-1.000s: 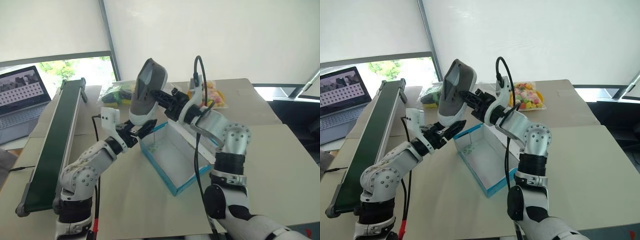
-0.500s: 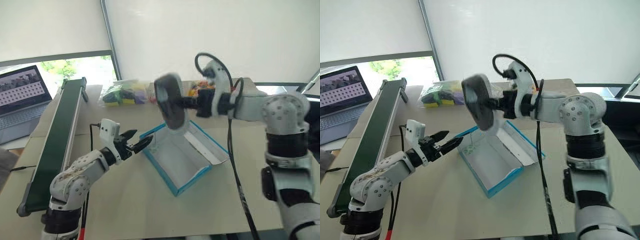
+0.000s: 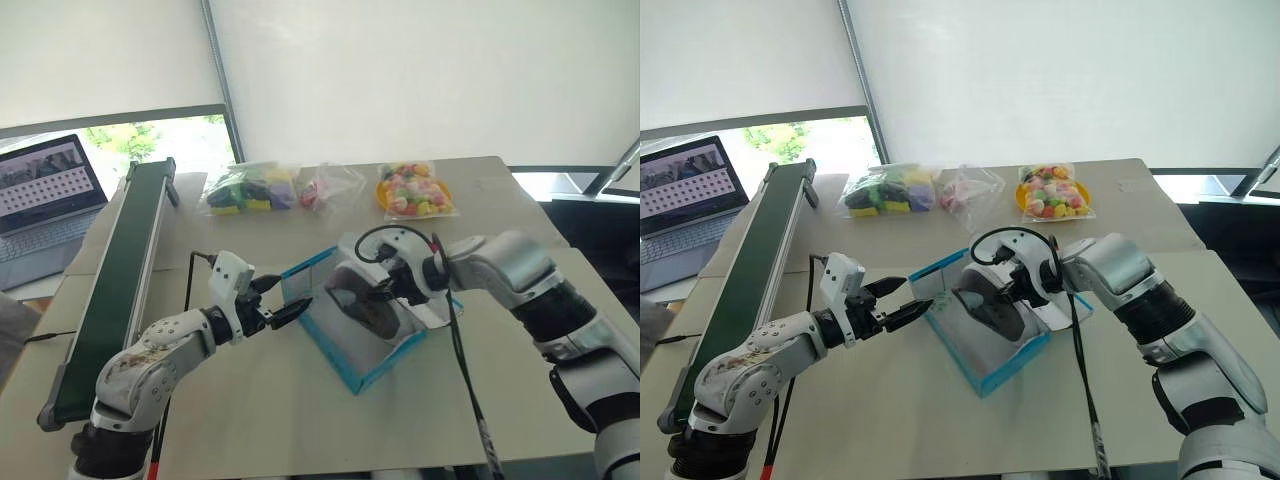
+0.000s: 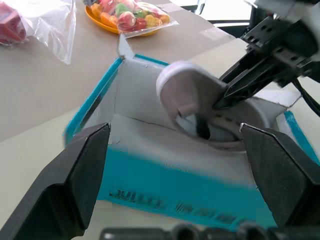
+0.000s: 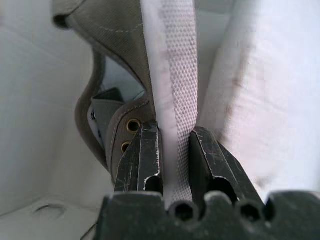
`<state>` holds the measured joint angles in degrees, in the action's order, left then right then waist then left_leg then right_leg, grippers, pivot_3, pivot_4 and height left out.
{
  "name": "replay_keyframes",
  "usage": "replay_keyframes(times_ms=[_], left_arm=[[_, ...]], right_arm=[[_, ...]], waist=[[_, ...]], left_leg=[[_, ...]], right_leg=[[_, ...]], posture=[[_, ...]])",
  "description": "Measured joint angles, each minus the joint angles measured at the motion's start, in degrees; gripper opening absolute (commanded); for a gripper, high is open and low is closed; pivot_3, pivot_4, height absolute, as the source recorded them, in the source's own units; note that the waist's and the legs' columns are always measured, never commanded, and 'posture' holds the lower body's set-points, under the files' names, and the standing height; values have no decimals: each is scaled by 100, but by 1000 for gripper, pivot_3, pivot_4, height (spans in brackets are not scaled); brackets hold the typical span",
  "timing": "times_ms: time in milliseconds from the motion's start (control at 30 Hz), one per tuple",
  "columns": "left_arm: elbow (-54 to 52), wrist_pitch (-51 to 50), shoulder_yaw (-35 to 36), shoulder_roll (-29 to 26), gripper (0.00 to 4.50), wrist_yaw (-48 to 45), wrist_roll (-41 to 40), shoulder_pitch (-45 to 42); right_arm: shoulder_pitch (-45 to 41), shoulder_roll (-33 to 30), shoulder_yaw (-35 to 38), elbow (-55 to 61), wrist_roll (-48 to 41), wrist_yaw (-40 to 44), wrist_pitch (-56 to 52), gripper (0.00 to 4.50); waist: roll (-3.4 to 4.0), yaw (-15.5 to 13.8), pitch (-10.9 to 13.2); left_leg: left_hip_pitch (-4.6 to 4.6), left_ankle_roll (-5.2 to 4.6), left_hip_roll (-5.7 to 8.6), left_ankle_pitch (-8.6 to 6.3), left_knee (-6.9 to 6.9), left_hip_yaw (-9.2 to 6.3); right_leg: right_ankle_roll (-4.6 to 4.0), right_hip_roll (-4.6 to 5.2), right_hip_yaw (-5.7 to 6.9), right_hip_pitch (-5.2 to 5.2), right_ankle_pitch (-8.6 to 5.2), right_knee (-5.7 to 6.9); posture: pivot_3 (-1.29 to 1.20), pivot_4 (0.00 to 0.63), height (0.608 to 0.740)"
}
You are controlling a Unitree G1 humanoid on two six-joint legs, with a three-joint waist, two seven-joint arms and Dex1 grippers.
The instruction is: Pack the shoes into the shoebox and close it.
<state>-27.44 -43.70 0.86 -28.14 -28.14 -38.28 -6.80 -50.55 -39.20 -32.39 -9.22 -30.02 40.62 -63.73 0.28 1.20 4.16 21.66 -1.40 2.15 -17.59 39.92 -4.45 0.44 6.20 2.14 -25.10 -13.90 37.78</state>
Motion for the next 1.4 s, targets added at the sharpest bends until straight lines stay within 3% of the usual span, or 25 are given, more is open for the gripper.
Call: replay_keyframes(times_ms=[133, 400, 700, 867, 967, 1067, 1167, 1200, 1400], left_arm=[[-84, 3, -15, 33, 4443, 7, 34, 55], [-131, 5, 16, 47, 4500, 44, 49, 129], [-130, 137, 163, 176, 4500, 184, 113, 135], [375, 589, 735, 540, 4500, 876, 530, 25], [812, 900, 1290, 746, 4500, 1505, 849, -63], [1336, 1139, 2008, 693, 4500, 1945, 1057, -41], [1702, 1245, 2501, 525, 4500, 2060, 1132, 105], [1799, 1279, 2606, 444, 4500, 2037, 1148, 156], [2297, 1421, 3150, 107, 4500, 1835, 1147, 313]], right_arm=[[-185, 369, 53, -642, 454, 163, 211, 500], [-203, 835, 390, -861, 860, 176, 254, 3316], [-475, 1099, 1127, 9, 866, -111, -170, 3316], [-640, 1310, 1689, 742, 889, -459, -106, 3316], [-312, 1678, 2148, 1483, 634, -520, 107, 3316], [655, 2046, 2276, 2762, 215, -356, 578, 3316], [1287, 2064, 2052, 3116, 218, -324, 902, 3937], [1449, 2079, 1971, 3083, 312, -353, 1073, 4350], [1858, 2248, 1513, 2409, 872, -375, 1979, 4434]], waist=[[-4, -22, -3], [-4, -40, -2], [-3, -29, -3], [-3, -46, -4], [-8, -39, -7], [-17, -30, -20], [-17, -35, -20], [-19, -37, -21], [-30, -26, -25]], left_leg=[[9, 14, -3, 8, 1, -1], [16, 15, 0, 8, 1, -4], [23, 19, 0, 11, 1, -6], [19, 20, 3, 11, 0, -10], [18, 21, 1, 12, 1, -11], [10, 22, -5, 11, -1, -19], [10, 22, 20, 11, 0, -19], [13, 23, 35, 10, 0, -19], [18, 40, 76, 21, -1, -25]], right_leg=[[0, 5, 0, -3, 0, 4], [0, 9, 7, -6, 0, 16], [0, 8, 9, -15, 0, 22], [0, 9, 12, -14, 0, 28], [0, 6, 9, -16, 0, 30], [0, -4, 6, -23, 0, 53], [0, 13, 4, -46, 0, 92], [0, 24, 3, -53, 0, 93], [8, 38, -1, -71, 2, 96]], posture=[[0, 150, 640], [0, 150, 640], [0, 150, 640], [0, 150, 640], [0, 150, 640], [0, 150, 640], [0, 150, 640], [0, 150, 640], [0, 150, 640]])
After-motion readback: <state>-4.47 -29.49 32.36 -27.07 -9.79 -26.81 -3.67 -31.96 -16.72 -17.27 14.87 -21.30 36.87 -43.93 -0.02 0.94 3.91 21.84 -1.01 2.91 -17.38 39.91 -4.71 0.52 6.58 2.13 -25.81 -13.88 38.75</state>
